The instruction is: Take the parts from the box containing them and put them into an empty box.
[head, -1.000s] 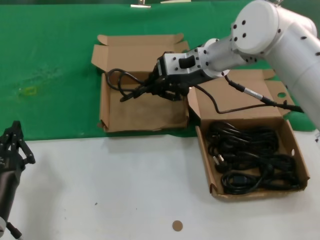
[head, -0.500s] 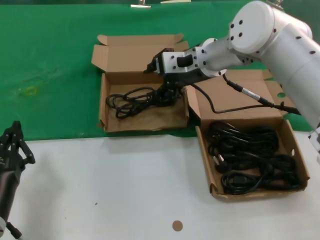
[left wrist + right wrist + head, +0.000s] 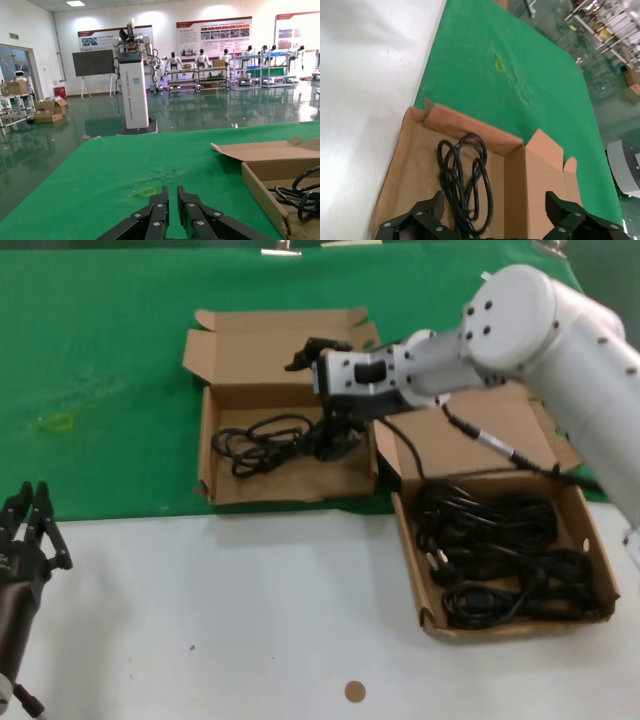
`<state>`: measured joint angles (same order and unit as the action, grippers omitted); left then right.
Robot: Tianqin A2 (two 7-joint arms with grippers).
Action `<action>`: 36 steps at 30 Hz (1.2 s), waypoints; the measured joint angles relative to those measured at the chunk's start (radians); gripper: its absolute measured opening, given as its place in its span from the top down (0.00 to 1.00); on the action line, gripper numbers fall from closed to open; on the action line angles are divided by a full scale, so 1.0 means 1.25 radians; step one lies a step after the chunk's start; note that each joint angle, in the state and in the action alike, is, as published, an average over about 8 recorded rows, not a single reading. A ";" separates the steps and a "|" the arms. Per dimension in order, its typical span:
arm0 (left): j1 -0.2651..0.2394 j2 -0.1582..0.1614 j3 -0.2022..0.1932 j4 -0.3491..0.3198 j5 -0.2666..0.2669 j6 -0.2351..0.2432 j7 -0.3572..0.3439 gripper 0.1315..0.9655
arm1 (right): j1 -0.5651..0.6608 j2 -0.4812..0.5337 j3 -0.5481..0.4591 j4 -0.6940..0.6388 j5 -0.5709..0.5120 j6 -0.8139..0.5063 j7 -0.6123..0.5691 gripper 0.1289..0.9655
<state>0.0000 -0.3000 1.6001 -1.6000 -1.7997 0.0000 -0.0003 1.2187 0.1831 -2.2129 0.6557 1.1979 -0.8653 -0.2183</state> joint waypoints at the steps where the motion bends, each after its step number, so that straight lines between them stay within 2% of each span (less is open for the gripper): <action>1: 0.000 0.000 0.000 0.000 0.000 0.000 0.000 0.95 | -0.010 0.001 0.005 0.008 0.005 0.007 0.002 0.39; 2: 0.000 0.000 0.000 0.000 0.000 0.000 0.000 0.94 | -0.020 0.002 0.010 0.016 0.010 0.014 0.004 0.36; 6: 0.000 0.000 0.000 0.000 0.000 0.000 0.000 0.91 | -0.066 0.006 0.033 0.051 0.033 0.047 0.012 0.36; 9: 0.000 0.000 0.000 0.000 0.000 0.000 0.000 0.91 | -0.105 0.010 0.053 0.081 0.052 0.074 0.019 0.28; 14: 0.000 0.000 0.000 0.000 0.000 0.000 0.000 0.82 | -0.171 0.016 0.086 0.133 0.085 0.122 0.031 0.15; 18: 0.000 0.000 0.000 0.000 0.000 0.000 0.000 0.76 | -0.225 0.022 0.113 0.174 0.111 0.160 0.040 0.11; 23: 0.000 0.000 0.000 0.000 0.000 0.000 0.000 0.61 | -0.293 0.028 0.147 0.227 0.144 0.207 0.052 0.03; 26: 0.000 0.000 0.000 0.000 0.000 0.000 0.000 0.52 | -0.333 0.032 0.168 0.258 0.164 0.236 0.060 0.02; 30: 0.000 0.000 0.000 0.000 0.000 0.000 0.000 0.52 | -0.386 0.037 0.194 0.299 0.191 0.274 0.069 0.01; 36: 0.000 0.000 0.000 0.000 0.000 0.000 0.000 0.33 | -0.468 0.045 0.235 0.363 0.231 0.332 0.084 0.00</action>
<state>0.0000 -0.3000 1.6000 -1.6000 -1.7998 0.0000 0.0000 0.6339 0.2392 -1.9188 1.1088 1.4868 -0.4502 -0.1136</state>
